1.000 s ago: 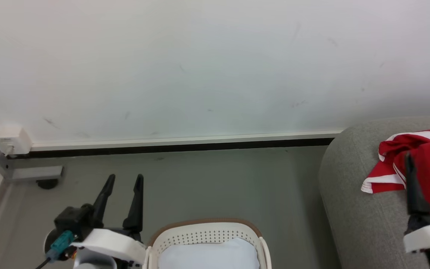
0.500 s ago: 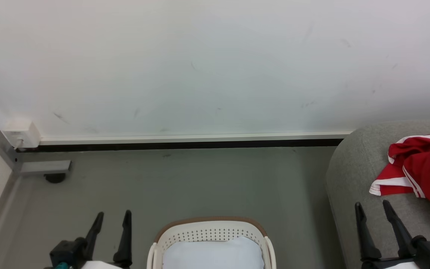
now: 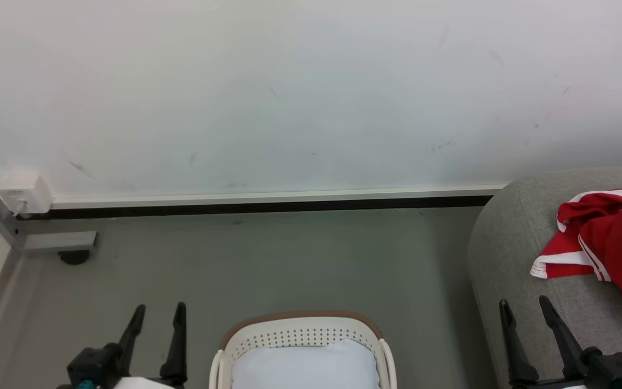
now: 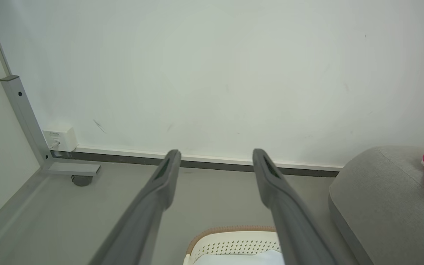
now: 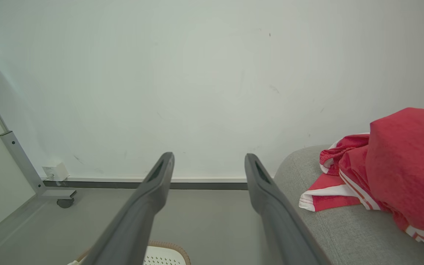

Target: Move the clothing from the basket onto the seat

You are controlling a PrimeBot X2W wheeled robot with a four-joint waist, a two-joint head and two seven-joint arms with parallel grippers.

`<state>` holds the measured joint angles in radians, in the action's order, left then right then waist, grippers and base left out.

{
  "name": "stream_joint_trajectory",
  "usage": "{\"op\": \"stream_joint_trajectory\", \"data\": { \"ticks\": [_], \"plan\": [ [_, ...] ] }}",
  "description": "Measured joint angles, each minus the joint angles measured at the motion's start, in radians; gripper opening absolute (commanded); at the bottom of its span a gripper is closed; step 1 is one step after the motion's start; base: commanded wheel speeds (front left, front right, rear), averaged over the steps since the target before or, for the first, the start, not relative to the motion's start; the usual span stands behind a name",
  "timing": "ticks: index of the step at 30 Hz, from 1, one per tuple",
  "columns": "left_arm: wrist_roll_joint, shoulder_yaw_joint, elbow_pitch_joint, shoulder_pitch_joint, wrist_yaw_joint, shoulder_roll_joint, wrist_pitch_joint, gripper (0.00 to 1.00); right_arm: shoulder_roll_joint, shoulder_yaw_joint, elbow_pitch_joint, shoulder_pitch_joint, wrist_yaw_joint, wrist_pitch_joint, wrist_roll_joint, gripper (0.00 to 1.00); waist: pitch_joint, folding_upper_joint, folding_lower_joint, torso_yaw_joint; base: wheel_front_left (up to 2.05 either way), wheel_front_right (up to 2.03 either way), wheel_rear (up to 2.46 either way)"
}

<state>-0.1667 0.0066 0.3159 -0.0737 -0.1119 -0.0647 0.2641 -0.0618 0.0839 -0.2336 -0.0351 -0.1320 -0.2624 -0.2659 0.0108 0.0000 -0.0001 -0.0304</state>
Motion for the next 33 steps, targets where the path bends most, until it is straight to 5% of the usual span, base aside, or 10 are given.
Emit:
{"op": "stream_joint_trajectory", "data": {
  "ticks": [17,18,24,33],
  "plan": [
    [0.019,0.017,-0.009,0.002,-0.013,0.013,0.0,1.0,0.008,0.0,-0.011,0.0,0.0,0.0,-0.006,1.0,0.005,0.0,0.0,0.004,0.0,0.0,0.0],
    [0.018,0.015,-0.007,0.003,-0.014,0.014,0.0,0.0,0.008,0.0,-0.012,0.0,0.0,0.0,-0.006,0.0,0.005,0.0,0.0,0.005,0.0,0.0,0.0],
    [0.002,0.017,0.039,0.024,-0.014,0.024,-0.016,0.0,0.011,0.004,-0.05,0.02,0.0,0.008,-0.032,0.0,0.005,0.0,0.0001,0.005,0.0,0.0,0.0],
    [-0.179,0.028,0.03,0.023,-0.014,0.024,-0.061,0.0,0.009,-0.012,-0.048,0.018,0.0,0.051,-0.193,0.0,0.004,0.0,0.0,0.007,0.0,0.0,0.0]
  ]
}}
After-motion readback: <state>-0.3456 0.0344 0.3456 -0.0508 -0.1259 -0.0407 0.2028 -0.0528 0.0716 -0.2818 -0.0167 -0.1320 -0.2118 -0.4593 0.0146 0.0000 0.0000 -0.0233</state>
